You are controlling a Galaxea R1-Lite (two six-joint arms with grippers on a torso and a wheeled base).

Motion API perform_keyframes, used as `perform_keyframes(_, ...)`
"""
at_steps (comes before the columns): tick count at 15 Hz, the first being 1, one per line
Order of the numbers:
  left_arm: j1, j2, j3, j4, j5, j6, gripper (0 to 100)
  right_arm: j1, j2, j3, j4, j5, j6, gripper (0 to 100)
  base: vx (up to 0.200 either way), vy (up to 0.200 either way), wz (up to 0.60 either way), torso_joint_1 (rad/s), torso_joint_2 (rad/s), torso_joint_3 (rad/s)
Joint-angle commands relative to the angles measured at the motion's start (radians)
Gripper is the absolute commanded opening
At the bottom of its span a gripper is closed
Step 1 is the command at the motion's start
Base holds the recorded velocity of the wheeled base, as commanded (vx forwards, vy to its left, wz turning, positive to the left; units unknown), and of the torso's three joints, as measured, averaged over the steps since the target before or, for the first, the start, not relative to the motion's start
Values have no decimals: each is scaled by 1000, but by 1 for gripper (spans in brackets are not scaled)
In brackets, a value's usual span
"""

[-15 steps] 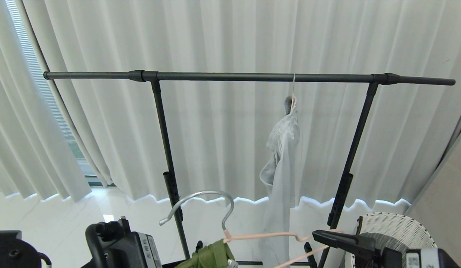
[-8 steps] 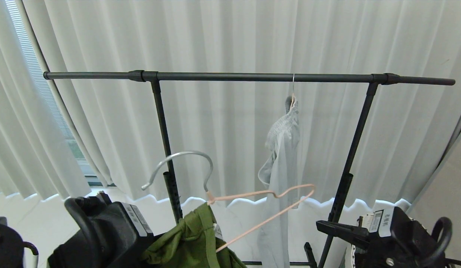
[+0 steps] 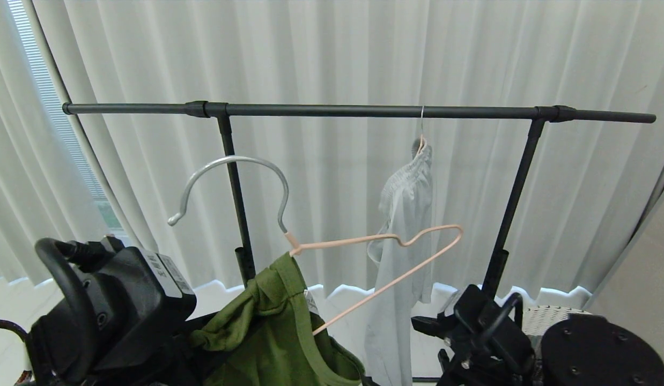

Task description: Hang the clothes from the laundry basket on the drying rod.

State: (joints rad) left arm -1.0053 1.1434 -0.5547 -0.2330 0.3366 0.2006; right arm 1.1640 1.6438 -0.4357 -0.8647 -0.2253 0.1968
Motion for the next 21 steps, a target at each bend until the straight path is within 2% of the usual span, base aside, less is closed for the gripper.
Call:
perform_keyframes(1, -3, -5, -5, 0, -2, 0, 0, -1, 93, -44, 0, 1, 1, 100, 0, 0, 0, 0, 0, 0)
perform_keyframes(6, -7, -21, -7, 0, -13, 2, 0, -18, 172, -116, 0, -2, 1, 100, 0, 0, 0, 0, 0, 0)
perform_keyframes(9, -7, -33, -7, 0, -13, 3, 0, -17, 177, -86, 0, -6, -4, 100, 0, 0, 0, 0, 0, 0)
perform_keyframes(12, -4, -56, 1, 0, -11, 5, 0, -55, 148, -1, 1, -8, -13, 100, 0, 0, 0, 0, 0, 0)
perform_keyframes(18, 1, -76, 62, 0, -11, 8, 0, -247, -4, 147, 1, -8, -82, 100, 0, 0, 0, 0, 0, 0)
perform_keyframes(19, -1, -79, 108, 1, -13, 13, 0, -302, -41, 172, 1, -8, -94, 100, 0, 0, 0, 0, 0, 0)
perform_keyframes(21, -3, -83, 177, 1, -13, 14, 0, -351, -84, 196, 1, -8, -97, 100, 0, 0, 0, 0, 0, 0)
